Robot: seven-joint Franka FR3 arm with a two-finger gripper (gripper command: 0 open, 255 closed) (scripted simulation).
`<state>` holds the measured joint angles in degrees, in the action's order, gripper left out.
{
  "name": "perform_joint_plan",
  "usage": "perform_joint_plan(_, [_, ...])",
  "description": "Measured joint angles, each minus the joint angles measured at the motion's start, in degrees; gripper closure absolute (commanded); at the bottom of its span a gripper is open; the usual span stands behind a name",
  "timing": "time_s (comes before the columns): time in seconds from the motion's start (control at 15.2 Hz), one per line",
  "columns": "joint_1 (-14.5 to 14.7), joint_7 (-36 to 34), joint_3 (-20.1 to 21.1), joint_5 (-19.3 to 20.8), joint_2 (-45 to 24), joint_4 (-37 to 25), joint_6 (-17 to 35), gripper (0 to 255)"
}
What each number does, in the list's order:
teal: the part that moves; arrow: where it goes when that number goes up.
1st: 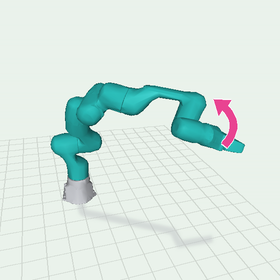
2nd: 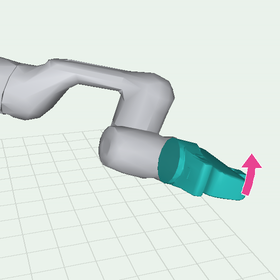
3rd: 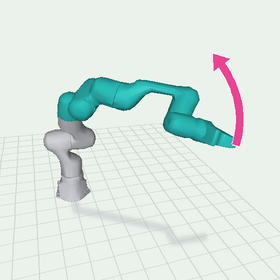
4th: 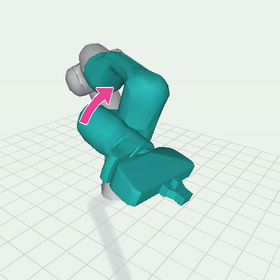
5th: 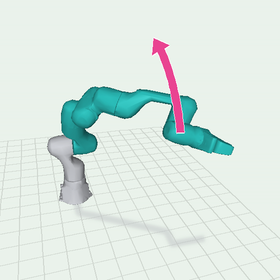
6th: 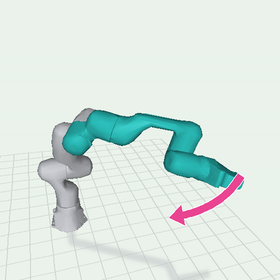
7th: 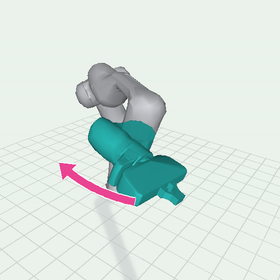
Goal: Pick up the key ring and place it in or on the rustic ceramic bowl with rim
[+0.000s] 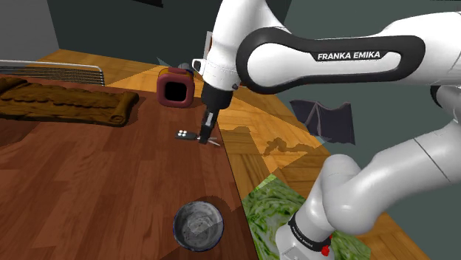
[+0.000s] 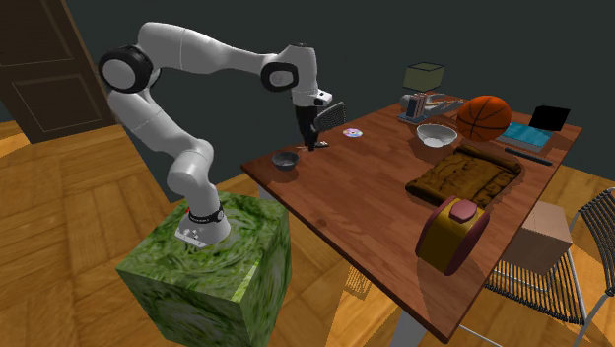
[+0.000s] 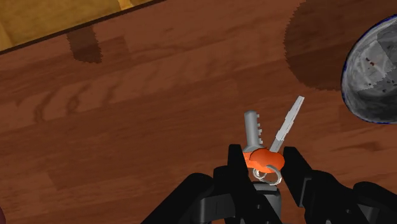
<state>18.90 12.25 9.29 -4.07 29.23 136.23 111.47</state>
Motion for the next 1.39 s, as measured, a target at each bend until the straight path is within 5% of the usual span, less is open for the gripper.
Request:
perform_joint_plan(0.86, [9.1,-14.3,11.0,-8.8,16.3,8.3,-7.1,255])
perform_joint_plan(1.39, [10.5,-15.7,13.3,-10.9,17.3,13.8,-2.4,255])
